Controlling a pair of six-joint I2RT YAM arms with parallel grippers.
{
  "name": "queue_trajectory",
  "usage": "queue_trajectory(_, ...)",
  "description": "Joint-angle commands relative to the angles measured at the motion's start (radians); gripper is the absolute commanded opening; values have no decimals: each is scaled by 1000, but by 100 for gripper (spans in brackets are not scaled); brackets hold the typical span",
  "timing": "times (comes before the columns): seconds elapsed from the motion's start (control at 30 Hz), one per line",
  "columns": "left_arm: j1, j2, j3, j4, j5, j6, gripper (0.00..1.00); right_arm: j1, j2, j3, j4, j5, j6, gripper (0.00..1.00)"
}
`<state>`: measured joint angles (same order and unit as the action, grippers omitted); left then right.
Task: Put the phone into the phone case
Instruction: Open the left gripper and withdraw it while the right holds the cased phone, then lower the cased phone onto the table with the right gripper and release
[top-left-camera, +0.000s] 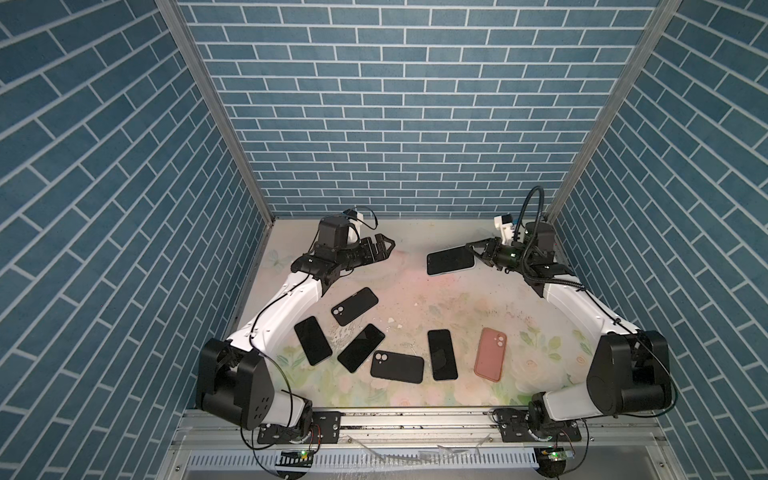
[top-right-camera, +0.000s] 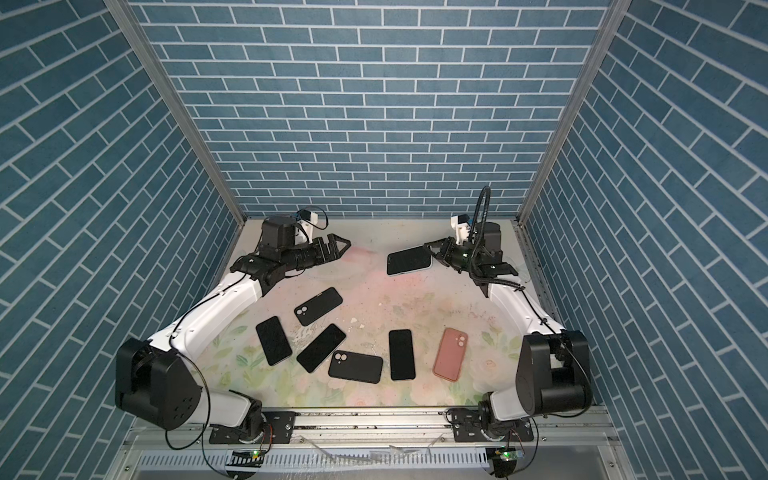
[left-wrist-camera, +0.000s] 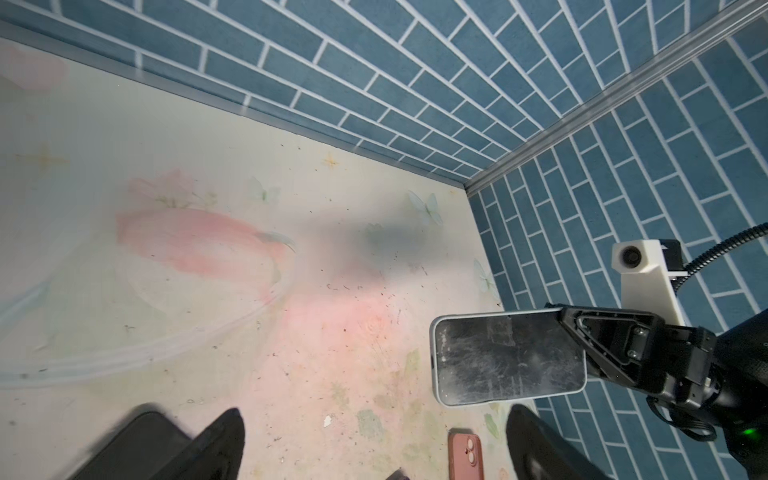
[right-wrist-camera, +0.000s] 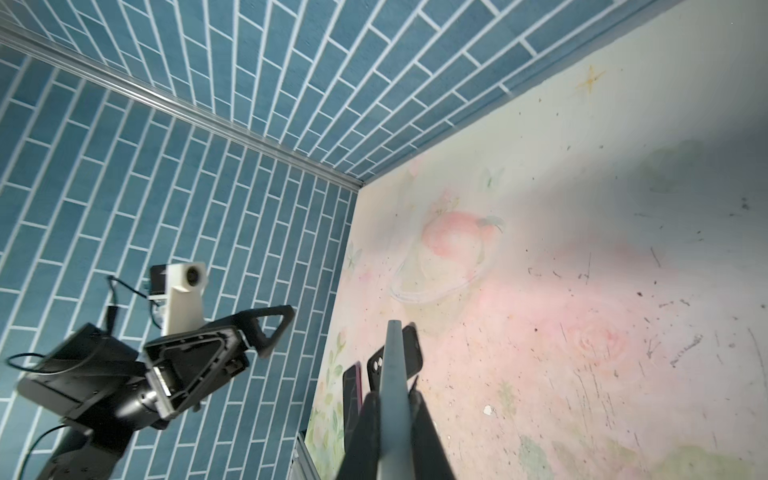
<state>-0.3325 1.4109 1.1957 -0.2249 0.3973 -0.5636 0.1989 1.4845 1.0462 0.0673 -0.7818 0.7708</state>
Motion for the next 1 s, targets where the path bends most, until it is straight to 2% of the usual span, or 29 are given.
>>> queue_trajectory(0.0, 11, -67, -14, -45, -81, 87, 99, 47, 58, 40, 13, 19, -38, 0)
queue_trajectory(0.2, 20, -129, -54, -48, -106, 140, 100, 81, 171, 117, -12, -33, -43, 0)
queue_trajectory(0.3, 25, -141, -73, -45, -91, 148, 100, 82, 233, 185, -75, -119, -78, 0)
queue_trajectory(0.4, 28, -145, -83, -52, -68, 157, 100, 85, 301, 302, -308, -178, -227, 0)
queue_trajectory(0.5, 29, -145, -82, -67, -45, 173, 100, 89, 365, 416, -562, -167, -405, 0)
queue_trajectory(0.73, 30, -123, -65, -128, 40, 243, 100, 100, 564, 666, -977, -225, -716, 0)
queue_trajectory(0.83, 30, -114, -50, -177, 60, 271, 99, 116, 684, 827, -1172, -245, -835, 0)
queue_trajectory(0.97, 33, -127, -60, -211, 81, 289, 99, 151, 887, 1101, -1439, -209, -975, 0)
